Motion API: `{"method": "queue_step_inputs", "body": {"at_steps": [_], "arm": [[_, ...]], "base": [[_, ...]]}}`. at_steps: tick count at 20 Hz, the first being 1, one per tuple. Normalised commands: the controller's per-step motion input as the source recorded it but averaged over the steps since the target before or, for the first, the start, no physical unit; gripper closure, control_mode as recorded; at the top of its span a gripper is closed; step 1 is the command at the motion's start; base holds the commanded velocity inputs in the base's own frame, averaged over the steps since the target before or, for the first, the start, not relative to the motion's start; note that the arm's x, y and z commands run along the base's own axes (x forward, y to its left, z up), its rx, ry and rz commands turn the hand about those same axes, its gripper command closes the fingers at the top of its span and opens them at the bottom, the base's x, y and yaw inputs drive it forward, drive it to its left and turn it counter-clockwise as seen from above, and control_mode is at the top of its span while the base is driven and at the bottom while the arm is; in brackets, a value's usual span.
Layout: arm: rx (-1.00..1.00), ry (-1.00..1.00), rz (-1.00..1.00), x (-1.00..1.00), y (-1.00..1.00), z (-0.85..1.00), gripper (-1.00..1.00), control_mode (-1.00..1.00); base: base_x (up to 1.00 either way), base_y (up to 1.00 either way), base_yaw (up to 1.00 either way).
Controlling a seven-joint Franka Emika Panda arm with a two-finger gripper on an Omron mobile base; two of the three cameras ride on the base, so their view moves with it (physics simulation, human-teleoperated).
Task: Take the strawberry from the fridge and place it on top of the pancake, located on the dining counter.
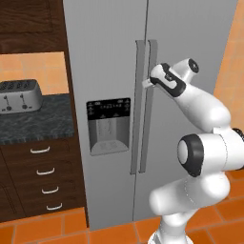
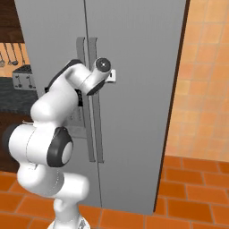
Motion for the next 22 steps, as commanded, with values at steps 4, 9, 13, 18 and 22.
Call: {"method": "queue_step_inputs", "body": {"at_steps": [4,9,13,18,22], "arm": [[-0.01,-0.09,-0.03,0.18,0.14,-0.17,-1.00,-1.00],[-0.06,-0.23,-0.04,0.31,0.21,-0.19,-1.00,-1.00],[0.00,-0.18,-0.02,0.32,0.00,-0.07,-1.00,-1.00],[0.00,0.04,-0.01,0.07,0.00,0.00,1.00,-1.00],[0.00,0.06,-0.12,-0.49,-0.31,0.00,1.00,-1.00]], "base": [[0.00,0.00,0.00],[0.00,0.00,0.00],[0.00,0.00,0.00],[0.00,0.00,0.00],[0.00,0.00,0.00]]}}
